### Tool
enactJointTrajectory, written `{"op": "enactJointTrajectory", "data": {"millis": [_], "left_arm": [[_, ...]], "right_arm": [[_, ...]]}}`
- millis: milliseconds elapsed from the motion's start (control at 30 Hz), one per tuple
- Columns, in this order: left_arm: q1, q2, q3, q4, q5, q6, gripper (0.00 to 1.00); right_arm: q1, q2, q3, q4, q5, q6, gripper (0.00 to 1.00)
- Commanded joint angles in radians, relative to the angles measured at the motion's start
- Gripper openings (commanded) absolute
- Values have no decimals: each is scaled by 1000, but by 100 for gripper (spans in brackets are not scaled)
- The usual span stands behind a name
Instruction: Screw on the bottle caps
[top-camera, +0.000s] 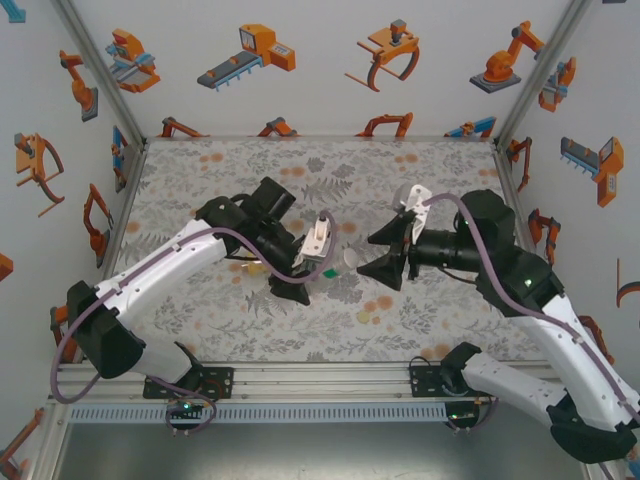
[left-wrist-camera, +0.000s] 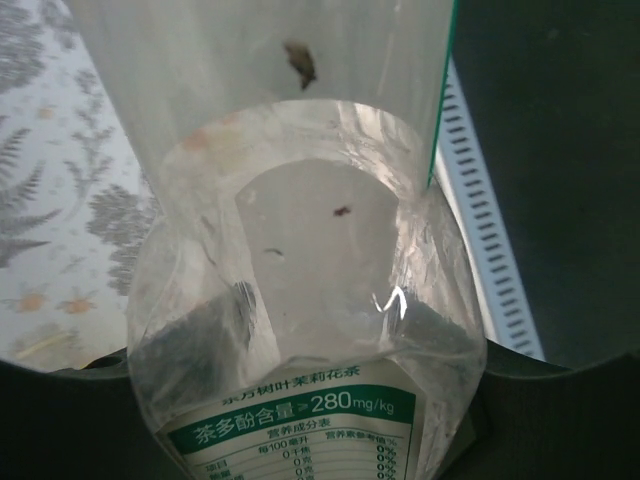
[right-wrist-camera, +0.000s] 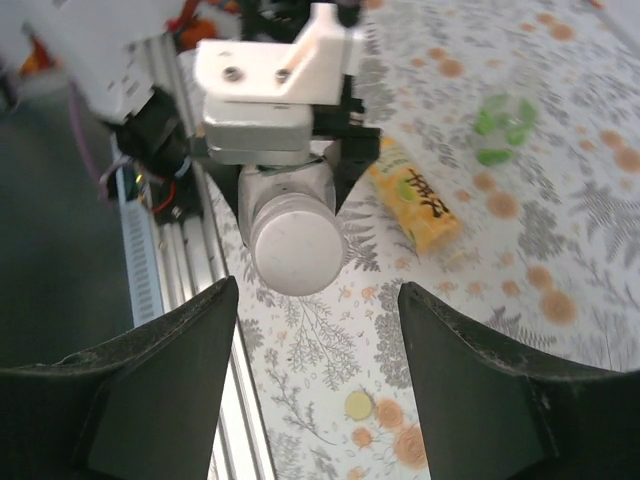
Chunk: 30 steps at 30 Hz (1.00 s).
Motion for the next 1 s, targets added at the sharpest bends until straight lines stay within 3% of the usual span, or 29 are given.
{"op": "enactJointTrajectory", "data": {"millis": [0, 400, 967], "left_arm": [[7, 24, 27, -159, 84, 97, 0], [7, 84, 23, -196, 191, 148, 0], [7, 107, 33, -196, 206, 145, 0]], "right_arm": [[1, 15, 17, -6, -232, -219, 61], [2, 52, -50, 90, -372, -286, 61], [7, 74, -78, 87, -289, -285, 55]]}}
